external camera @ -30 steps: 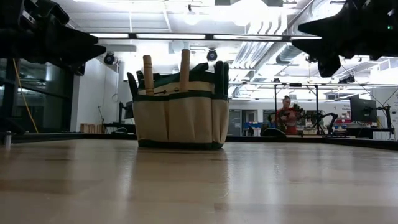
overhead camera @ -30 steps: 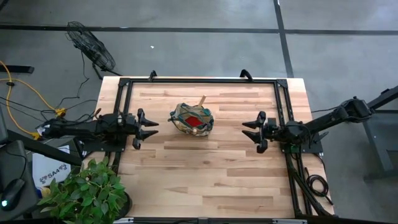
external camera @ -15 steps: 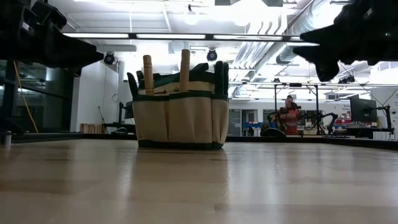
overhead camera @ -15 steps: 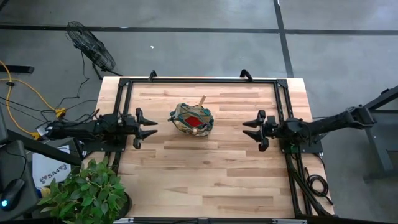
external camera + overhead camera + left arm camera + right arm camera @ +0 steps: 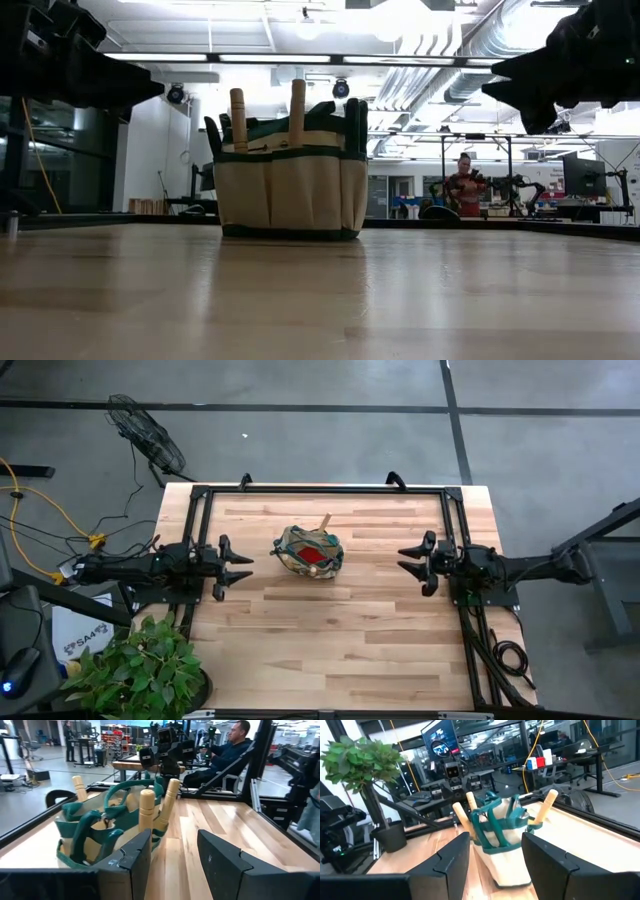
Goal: Pick & Place Garden tools in Gardening bag
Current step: Return to Home Position
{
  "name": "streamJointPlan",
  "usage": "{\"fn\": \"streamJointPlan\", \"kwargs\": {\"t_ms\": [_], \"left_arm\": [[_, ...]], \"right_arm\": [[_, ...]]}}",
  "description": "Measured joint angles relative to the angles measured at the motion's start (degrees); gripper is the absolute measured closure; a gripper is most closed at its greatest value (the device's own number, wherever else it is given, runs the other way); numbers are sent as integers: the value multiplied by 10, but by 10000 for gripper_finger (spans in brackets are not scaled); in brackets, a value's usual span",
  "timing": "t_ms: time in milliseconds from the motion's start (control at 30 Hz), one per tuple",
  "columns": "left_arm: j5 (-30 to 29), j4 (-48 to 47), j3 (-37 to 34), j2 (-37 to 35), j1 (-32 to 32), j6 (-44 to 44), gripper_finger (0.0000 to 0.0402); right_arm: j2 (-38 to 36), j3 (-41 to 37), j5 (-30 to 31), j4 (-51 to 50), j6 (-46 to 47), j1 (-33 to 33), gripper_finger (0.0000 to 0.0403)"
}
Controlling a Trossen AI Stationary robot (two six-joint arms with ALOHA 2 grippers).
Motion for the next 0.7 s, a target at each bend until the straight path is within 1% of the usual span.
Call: {"fn": "streamJointPlan", "kwargs": {"t_ms": [367,433,600,700], "left_arm": [[13,2,2,0,0,-2,245],[21,2,2,0,0,-2,245],[36,2,2,0,0,8,245],[64,2,2,0,0,22,245]], "right_arm": [[-86,0,-5,-148,22,0,230],[-96,-1,-14,-157,22,0,230],[-99,-1,-13,-157,6,0,230],[-99,-1,-18,-160,5,0,230]]}}
